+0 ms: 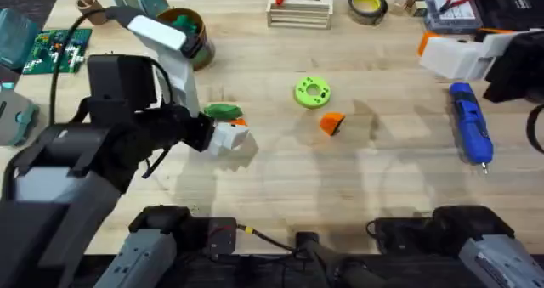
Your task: Pick up the gripper from the table and insert it into the empty holder that is missing its gripper. Then pick up a screw, insert it into the mounting hole, and use the screwdriver to tighten it. Finally, clean up the table by picking up the vegetable and placing it into the bucket.
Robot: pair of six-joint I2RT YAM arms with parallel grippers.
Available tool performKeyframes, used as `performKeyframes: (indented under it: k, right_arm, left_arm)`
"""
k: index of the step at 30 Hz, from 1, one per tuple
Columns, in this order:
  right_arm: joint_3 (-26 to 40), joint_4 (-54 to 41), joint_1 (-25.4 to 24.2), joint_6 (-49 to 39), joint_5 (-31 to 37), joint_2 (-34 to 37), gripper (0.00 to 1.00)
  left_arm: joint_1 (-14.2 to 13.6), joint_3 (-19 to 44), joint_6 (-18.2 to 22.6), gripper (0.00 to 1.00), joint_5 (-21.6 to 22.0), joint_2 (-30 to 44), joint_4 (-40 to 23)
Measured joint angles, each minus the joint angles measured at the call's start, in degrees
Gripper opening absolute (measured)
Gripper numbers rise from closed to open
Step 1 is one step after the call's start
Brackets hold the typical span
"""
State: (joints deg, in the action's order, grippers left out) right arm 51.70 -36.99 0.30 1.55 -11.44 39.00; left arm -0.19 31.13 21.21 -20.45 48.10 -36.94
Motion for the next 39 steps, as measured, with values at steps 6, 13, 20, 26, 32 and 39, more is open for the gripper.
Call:
performKeyframes:
  k: [6, 13, 20, 26, 32, 39]
  right_arm:
    - [0.0, -0.03, 0.0, -0.07, 0.0, 0.0, 0.992]
    - [0.0, -0.04, 0.0, -0.07, 0.0, 0.0, 0.991]
    - [0.0, -0.07, 0.0, -0.07, 0.0, 0.0, 0.991]
    - [0.0, -0.09, 0.0, -0.07, 0.0, 0.0, 0.991]
    - [0.0, -0.09, 0.0, -0.07, 0.0, 0.0, 0.991]
    - [0.0, -0.09, 0.0, -0.07, 0.0, 0.0, 0.991]
  left_arm:
    - [0.0, 1.38, -0.67, 0.208, -4.09, -6.18, -1.52]
    - [0.0, 4.34, -2.8, 0.505, -8.13, -14.21, -2.98]
    - [0.0, 5.53, -6.07, 0.992, -9.51, -20.58, -2.64]
    - [0.0, 5.58, -9.92, 0.993, -13.06, -22.84, -0.19]
    - [0.0, 5.58, -12.7, 0.993, -14.51, -22.89, -0.11]
    - [0.0, 5.58, -13.51, 0.993, -15.95, -22.87, -0.04]
